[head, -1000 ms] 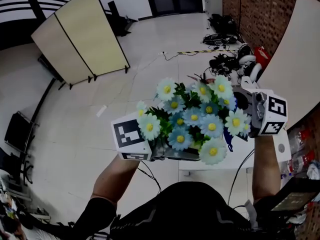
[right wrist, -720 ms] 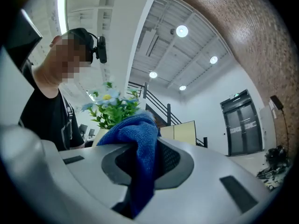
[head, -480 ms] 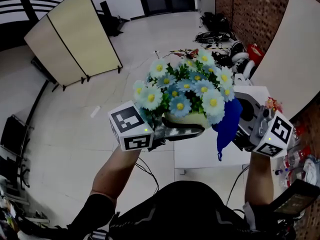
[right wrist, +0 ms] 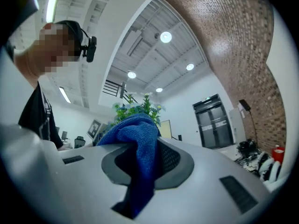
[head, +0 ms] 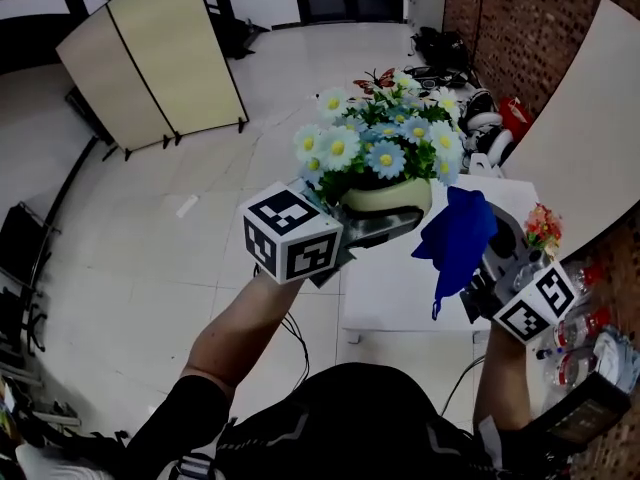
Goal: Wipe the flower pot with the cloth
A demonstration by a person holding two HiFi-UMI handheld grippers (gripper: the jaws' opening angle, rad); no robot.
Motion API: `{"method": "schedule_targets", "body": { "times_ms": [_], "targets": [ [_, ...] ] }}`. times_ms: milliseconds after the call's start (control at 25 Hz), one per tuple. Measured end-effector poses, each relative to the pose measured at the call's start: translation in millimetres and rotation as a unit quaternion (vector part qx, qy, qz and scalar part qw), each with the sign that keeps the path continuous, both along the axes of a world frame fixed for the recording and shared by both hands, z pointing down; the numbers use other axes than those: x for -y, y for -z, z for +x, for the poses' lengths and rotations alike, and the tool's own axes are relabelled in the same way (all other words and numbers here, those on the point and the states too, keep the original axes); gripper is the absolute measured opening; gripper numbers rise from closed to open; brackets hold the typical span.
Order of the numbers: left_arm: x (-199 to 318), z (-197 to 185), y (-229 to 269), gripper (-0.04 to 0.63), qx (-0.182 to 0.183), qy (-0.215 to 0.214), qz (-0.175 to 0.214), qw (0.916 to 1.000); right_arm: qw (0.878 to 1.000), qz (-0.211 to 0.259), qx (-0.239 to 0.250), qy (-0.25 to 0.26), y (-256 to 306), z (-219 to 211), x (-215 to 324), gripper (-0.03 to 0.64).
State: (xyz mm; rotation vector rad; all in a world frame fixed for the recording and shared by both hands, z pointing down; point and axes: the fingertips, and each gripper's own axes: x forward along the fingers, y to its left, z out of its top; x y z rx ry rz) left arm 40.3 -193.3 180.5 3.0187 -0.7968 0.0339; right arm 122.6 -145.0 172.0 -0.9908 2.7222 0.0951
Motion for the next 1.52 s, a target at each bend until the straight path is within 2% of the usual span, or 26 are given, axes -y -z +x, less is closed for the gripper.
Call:
{"method": "schedule_targets", "body": {
  "times_ms": [160,360,480,720,920,1120,1240,1360,1520],
  "targets": [
    [-1.8,-1.1,1.9,0.566,-0.004,0.019,0.007,0.9998,0.998,-0.034,-0.008,-0.050,-35.7,-12.5,-1.4,0.049],
    [-7.1,0.1,9.0,0.566,-0.004,0.007,0.018,0.9998,0.995,-0.070,-0.014,-0.070,-54.6,-36.7,9.2,0.049],
    [-10.0,-0.2,12.9,0.566,0.008,0.001,0.025,0.9997,0.993,-0.082,-0.013,-0.080,-50.9,-45.4,20.5,0.049],
    [-10.3,2.6,11.7,0.566,0.009,-0.001,0.024,0.9997,0.990,-0.114,0.016,-0.081,-55.7,-51.3,45.8,0.049],
    [-23.9,8.5,16.9,0.566,-0.004,-0.032,0.014,0.9994,0.988,-0.133,0.027,-0.075,-54.4,-68.2,64.1,0.049],
    [-23.3,4.5,18.5,0.566,-0.010,-0.024,0.017,0.9995,0.984,-0.152,0.069,-0.059,-58.3,-64.8,69.2,0.049],
    [-15.1,1.0,13.6,0.566,0.000,0.008,0.018,0.9998,0.983,-0.149,0.081,-0.077,-64.2,-41.7,48.6,0.049],
    [-0.8,-1.1,7.1,0.566,0.006,0.032,0.018,0.9993,0.985,-0.124,0.091,-0.083,-60.1,-21.4,28.6,0.049],
    [2.5,0.4,-0.2,0.566,0.001,0.028,0.004,0.9996,0.986,-0.113,0.085,-0.085,-52.8,-21.1,18.9,0.049]
  ]
}}
